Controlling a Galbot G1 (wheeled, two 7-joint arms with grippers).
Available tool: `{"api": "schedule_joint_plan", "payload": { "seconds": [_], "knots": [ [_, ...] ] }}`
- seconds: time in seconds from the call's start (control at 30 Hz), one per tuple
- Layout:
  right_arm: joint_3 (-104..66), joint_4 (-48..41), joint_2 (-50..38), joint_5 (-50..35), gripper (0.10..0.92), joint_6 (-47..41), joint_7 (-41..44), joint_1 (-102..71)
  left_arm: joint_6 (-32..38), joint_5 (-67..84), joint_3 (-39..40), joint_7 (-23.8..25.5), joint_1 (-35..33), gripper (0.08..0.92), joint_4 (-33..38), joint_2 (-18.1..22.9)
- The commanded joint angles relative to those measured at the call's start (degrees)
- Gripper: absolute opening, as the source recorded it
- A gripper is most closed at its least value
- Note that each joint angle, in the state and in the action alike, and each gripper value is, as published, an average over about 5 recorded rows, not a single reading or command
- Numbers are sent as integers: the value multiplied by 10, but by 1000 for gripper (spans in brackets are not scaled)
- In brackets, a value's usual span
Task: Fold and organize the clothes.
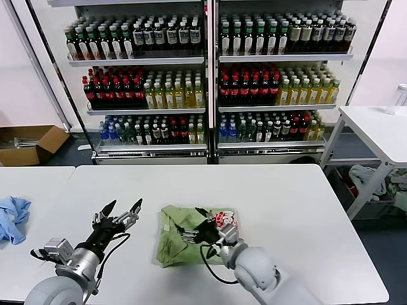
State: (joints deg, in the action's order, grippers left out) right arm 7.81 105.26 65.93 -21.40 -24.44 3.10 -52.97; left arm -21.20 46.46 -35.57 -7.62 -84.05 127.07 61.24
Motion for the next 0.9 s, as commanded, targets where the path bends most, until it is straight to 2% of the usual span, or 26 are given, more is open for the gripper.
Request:
{"api": "schedule_joint_plan", "payload": {
  "seconds": [0.03, 0.2, 0.37, 0.53, 0.73, 0.9],
  "knots": [
    [-41, -5, -49, 31, 823, -4, -1, -89, 1, 0, 4, 0, 6, 823, -6, 1],
    [-32, -31, -31, 47, 823, -14, -6, -83, 0, 0, 4, 0, 4, 823, -3, -1],
    [-72, 32, -37, -4, 823, 19, -10, -69, 0, 2, -2, 0, 2, 823, -1, -3],
    [-188, 114, -62, -93, 823, 52, -7, -76, 2, 1, -10, 5, -2, 823, -2, -3],
    [-364, 149, -81, -119, 823, 97, 32, -191, 9, -8, -14, 17, -9, 823, -4, -1],
    [-473, 153, -47, -110, 823, 150, 60, -323, 15, -18, -21, 29, -17, 823, -4, 7]
  ]
}}
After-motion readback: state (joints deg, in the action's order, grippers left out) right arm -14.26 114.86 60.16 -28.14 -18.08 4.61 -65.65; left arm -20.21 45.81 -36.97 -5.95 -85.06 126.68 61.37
